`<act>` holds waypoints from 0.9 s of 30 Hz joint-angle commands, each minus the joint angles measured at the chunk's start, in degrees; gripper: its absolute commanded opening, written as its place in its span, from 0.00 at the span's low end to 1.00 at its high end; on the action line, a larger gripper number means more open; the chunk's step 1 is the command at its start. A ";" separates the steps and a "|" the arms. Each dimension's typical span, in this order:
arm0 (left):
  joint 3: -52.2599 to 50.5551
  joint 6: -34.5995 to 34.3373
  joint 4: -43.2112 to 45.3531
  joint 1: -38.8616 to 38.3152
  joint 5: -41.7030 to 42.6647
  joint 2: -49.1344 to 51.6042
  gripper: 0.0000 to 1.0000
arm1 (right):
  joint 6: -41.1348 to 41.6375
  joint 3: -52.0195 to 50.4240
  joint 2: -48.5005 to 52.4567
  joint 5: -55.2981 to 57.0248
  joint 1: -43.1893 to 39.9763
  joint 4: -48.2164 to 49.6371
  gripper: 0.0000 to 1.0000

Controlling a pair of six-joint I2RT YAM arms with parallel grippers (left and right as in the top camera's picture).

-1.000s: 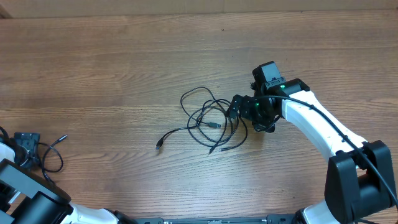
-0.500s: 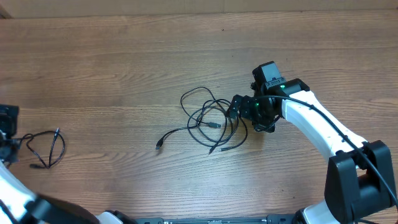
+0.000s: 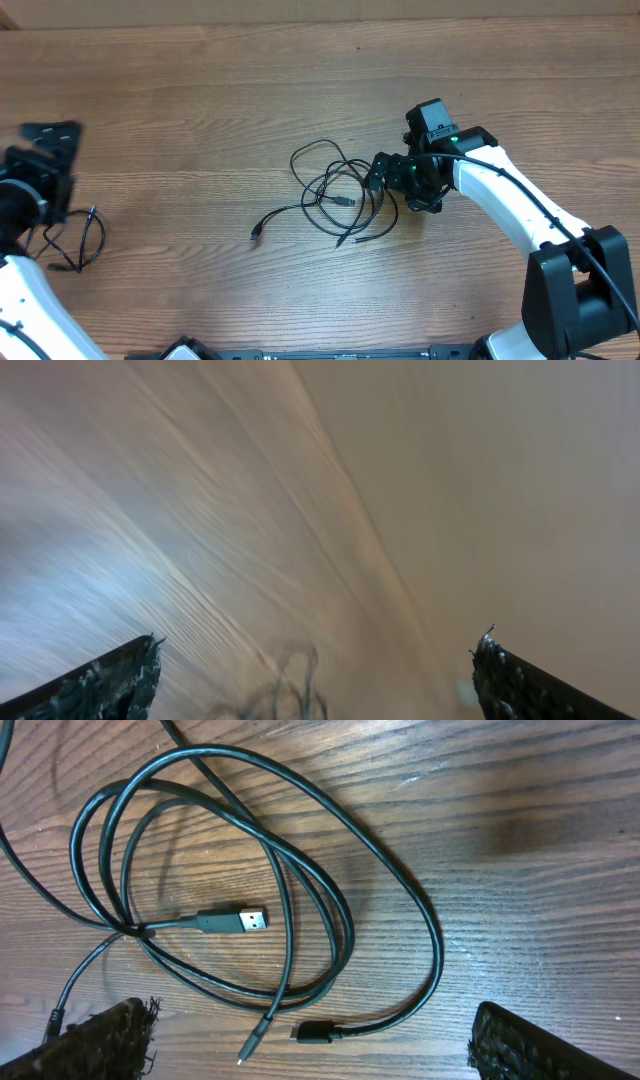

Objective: Untangle cables
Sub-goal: 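Drag the held black cable to the far left edge and release it, then swing the left gripper back toward the cable pile beside the right gripper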

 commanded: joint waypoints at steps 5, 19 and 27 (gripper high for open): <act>0.85 7.50 -1.97 -19.98 -2.78 -0.33 1.00 | -0.48 -0.46 0.13 -0.09 0.22 0.28 1.00; 0.81 6.78 -2.21 -52.06 -31.04 1.97 1.00 | -0.46 -0.46 0.13 -0.09 0.22 0.76 1.00; 0.81 5.01 -2.08 -57.81 -31.28 9.46 0.99 | -0.46 -0.46 0.13 -0.09 0.22 0.79 1.00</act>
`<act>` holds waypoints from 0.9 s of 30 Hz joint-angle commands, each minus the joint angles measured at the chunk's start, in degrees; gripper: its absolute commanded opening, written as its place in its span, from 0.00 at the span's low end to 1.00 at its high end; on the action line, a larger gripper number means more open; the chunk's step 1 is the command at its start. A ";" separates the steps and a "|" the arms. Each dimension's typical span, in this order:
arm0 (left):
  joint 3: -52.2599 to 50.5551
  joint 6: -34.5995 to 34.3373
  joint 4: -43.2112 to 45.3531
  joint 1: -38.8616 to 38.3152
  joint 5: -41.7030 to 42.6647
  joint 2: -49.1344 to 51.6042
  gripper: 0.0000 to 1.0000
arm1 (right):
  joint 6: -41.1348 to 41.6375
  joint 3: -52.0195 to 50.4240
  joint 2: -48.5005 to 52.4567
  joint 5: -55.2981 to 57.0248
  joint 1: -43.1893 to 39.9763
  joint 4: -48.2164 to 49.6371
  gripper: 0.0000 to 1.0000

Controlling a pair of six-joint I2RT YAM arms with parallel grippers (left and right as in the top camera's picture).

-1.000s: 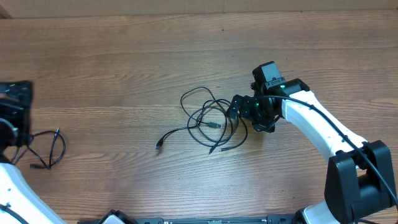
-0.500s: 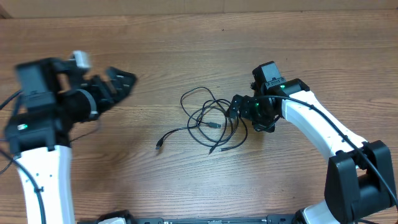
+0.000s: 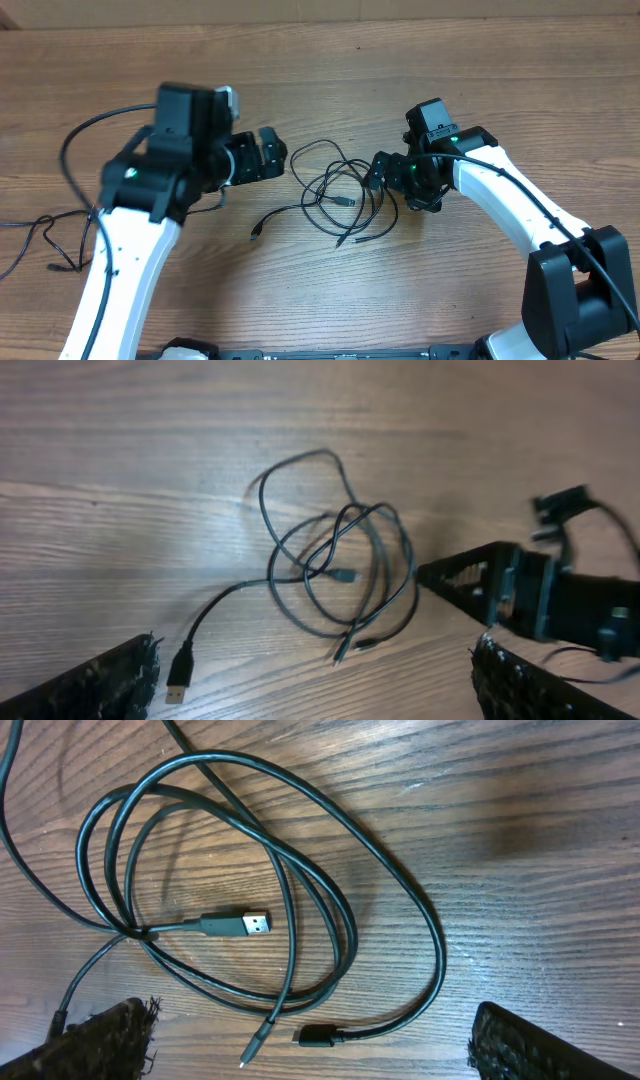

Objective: Untangle cables
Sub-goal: 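Swing the left gripper back toward the cable pile beside the right gripper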

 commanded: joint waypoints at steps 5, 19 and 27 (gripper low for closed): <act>0.81 -4.39 1.57 -3.69 -1.68 10.19 1.00 | -0.42 -0.44 0.13 -0.07 0.22 0.24 1.00; 0.81 -2.73 10.95 -10.54 -2.10 24.22 0.78 | -0.42 -0.44 0.13 -0.07 0.24 0.24 1.00; 0.81 -2.75 15.76 -13.62 -2.19 30.62 0.57 | -0.42 -0.44 0.13 -0.07 0.24 0.24 1.00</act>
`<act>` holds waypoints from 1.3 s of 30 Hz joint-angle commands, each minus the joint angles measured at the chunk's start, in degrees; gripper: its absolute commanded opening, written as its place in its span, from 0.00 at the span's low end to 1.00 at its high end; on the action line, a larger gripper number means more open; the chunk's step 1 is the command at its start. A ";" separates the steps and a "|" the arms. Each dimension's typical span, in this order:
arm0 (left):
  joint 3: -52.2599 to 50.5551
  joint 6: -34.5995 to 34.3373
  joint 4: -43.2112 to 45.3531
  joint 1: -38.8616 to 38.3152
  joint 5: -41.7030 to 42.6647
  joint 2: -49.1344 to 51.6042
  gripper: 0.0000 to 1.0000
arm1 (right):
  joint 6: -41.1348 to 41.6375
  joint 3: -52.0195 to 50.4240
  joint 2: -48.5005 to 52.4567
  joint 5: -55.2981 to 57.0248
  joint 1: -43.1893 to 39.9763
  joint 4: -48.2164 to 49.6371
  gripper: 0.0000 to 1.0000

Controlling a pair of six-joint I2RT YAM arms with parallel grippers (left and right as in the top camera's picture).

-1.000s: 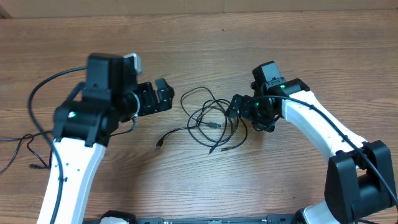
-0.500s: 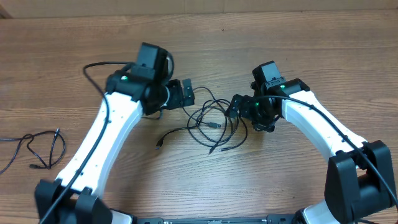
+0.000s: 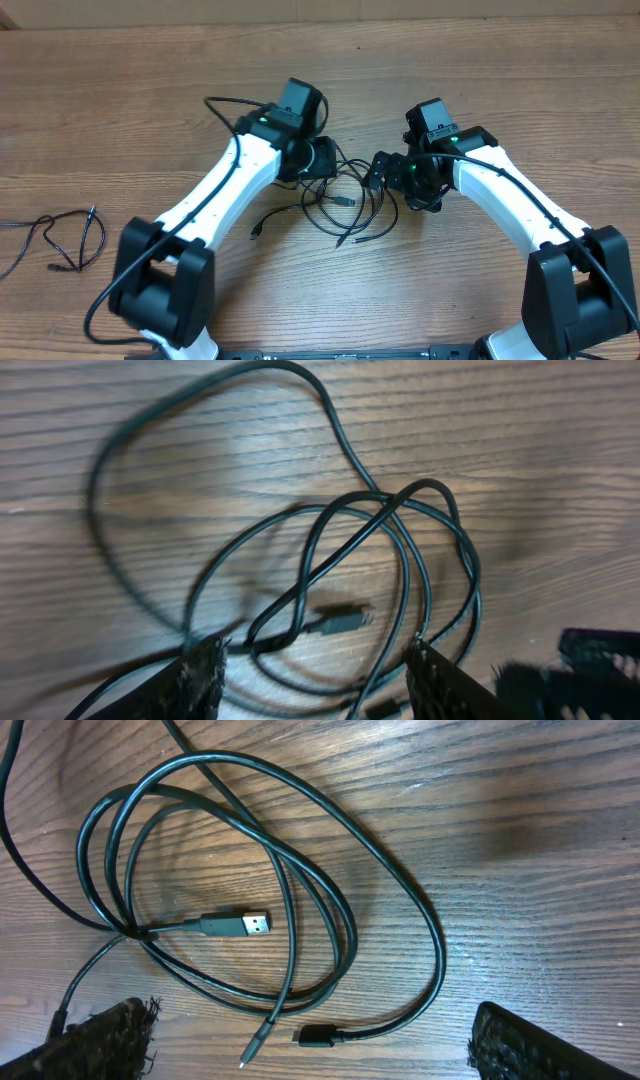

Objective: Untangle cables
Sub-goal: 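Swing the left gripper back toward the cable pile beside the right gripper, then grasp a cable strand from the pile with the left gripper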

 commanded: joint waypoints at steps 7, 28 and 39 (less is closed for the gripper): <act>0.81 0.61 3.93 -1.40 -0.79 5.79 0.47 | -0.44 -0.44 0.13 -0.09 0.22 0.26 1.00; 0.87 0.35 5.18 0.63 0.15 9.60 0.09 | -0.44 -0.44 0.13 -0.09 0.22 0.26 1.00; 1.01 0.35 4.94 2.51 4.66 8.90 0.04 | -0.44 -0.44 0.13 -0.09 0.22 0.26 1.00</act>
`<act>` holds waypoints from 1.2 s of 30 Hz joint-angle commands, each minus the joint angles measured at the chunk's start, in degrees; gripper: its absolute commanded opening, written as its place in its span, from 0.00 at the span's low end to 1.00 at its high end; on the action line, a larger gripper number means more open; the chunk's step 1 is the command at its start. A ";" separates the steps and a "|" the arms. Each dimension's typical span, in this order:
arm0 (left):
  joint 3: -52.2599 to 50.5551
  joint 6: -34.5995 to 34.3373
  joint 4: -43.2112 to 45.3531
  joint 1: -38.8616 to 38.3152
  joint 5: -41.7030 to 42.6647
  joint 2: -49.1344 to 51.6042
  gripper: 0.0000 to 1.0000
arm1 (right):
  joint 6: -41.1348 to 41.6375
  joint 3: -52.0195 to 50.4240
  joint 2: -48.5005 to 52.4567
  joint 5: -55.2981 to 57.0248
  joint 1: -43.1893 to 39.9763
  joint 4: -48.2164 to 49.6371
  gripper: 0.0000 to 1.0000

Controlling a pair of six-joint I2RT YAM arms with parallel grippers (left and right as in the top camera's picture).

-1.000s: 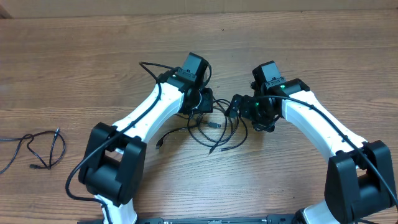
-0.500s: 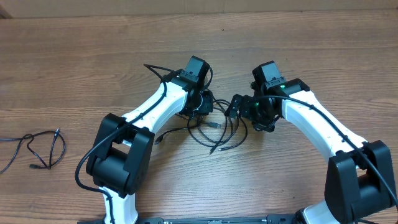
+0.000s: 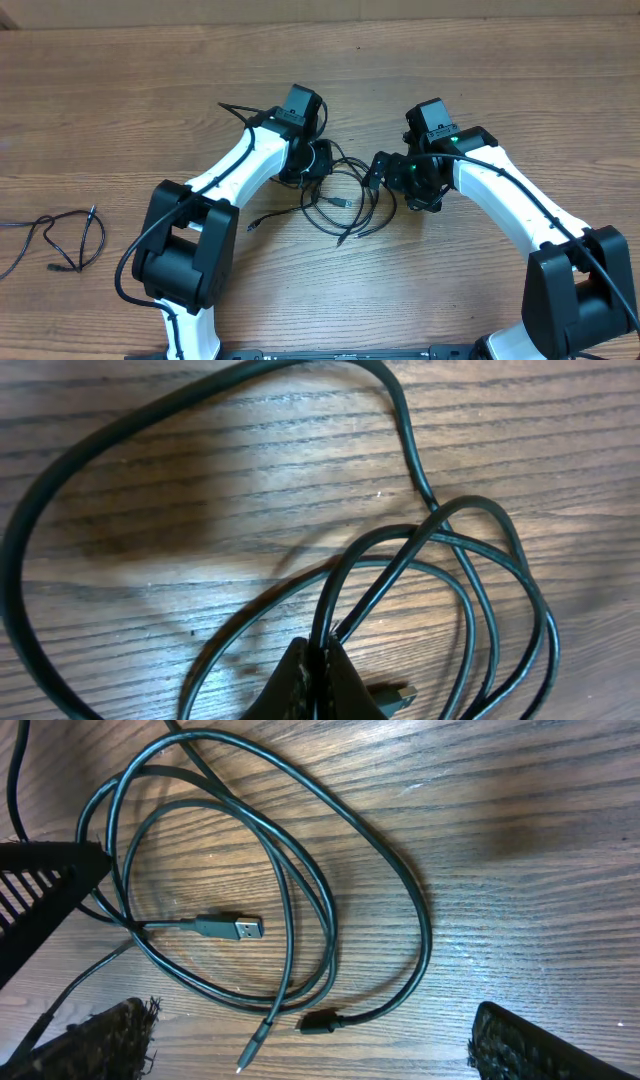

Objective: Untangle cables
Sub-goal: 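Grasp a cable strand from the pile with the left gripper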

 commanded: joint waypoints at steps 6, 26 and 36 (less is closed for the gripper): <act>1.01 0.04 0.02 0.33 2.71 -0.26 0.04 | -0.44 -0.44 0.13 -0.09 0.24 0.26 1.00; 0.98 11.91 -1.20 2.49 10.67 -0.26 0.04 | -0.04 -0.44 0.13 -0.50 0.24 2.56 1.00; 1.73 16.06 -1.11 4.22 10.67 -7.23 0.04 | 0.70 -0.44 0.13 -4.46 0.24 7.26 1.00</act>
